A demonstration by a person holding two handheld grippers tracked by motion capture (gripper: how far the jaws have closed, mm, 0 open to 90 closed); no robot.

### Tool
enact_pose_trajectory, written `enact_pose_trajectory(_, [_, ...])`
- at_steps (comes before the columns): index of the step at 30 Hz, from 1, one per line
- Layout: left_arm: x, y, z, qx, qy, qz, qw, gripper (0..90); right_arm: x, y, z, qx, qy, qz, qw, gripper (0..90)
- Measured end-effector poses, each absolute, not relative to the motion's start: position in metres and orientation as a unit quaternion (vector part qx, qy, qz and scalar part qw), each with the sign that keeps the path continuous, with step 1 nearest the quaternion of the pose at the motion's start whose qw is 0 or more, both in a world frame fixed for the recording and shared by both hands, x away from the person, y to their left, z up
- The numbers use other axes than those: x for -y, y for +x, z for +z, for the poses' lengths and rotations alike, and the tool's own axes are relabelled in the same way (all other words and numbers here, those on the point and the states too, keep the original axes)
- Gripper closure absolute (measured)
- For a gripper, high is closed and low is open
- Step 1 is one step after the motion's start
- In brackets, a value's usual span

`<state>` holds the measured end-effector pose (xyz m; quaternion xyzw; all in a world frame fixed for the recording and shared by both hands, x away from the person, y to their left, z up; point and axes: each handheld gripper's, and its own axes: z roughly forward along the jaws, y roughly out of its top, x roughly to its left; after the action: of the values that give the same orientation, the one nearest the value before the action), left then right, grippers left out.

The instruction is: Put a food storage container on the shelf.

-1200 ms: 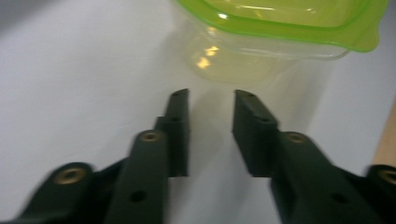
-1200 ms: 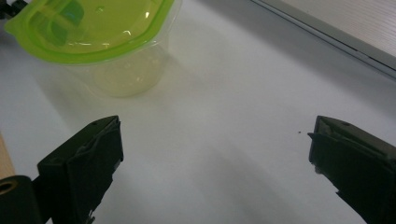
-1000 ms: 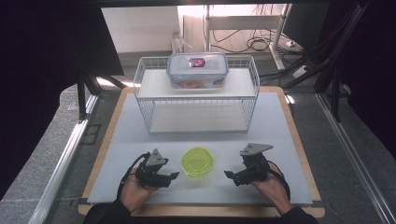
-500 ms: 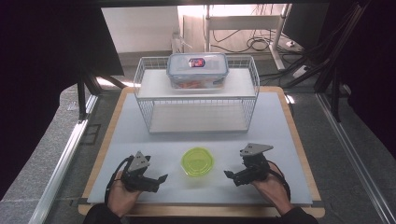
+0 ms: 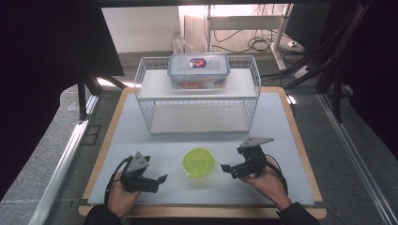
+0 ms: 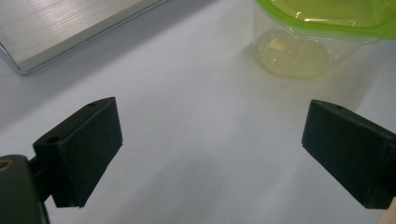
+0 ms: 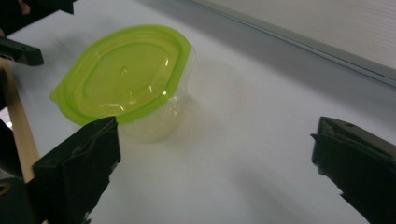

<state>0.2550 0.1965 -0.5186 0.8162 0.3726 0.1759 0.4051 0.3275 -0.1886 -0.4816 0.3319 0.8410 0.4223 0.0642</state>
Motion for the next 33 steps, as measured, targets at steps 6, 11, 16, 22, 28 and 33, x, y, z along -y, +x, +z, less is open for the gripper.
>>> enact_pose_trajectory(6, [-0.197, 0.256, -0.520, -0.375, 0.815, 0.169, 0.408, 5.2, 0.183, 0.339, -0.476, -0.832, 0.341, 0.436, 0.039, 11.8])
enact_pose_trajectory(11, [-0.196, 0.256, -0.521, -0.371, 0.818, 0.167, 0.405, 5.3, 0.175, 0.346, -0.475, -0.832, 0.343, 0.435, 0.024, 19.4])
enact_pose_trajectory(16, [-0.196, 0.256, -0.522, -0.367, 0.821, 0.166, 0.405, 5.7, 0.164, 0.352, -0.473, -0.834, 0.342, 0.433, 0.005, 30.5])
enact_pose_trajectory(22, [-0.194, 0.256, -0.522, -0.360, 0.826, 0.168, 0.400, 6.0, 0.154, 0.361, -0.475, -0.836, 0.342, 0.430, -0.018, 43.0])
enact_pose_trajectory(28, [-0.193, 0.255, -0.523, -0.356, 0.829, 0.170, 0.397, 6.4, 0.143, 0.371, -0.485, -0.841, 0.341, 0.416, -0.052, 53.5])
enact_pose_trajectory(33, [-0.192, 0.255, -0.523, -0.352, 0.830, 0.171, 0.396, 6.7, 0.140, 0.379, -0.490, -0.839, 0.348, 0.411, -0.079, 61.9])
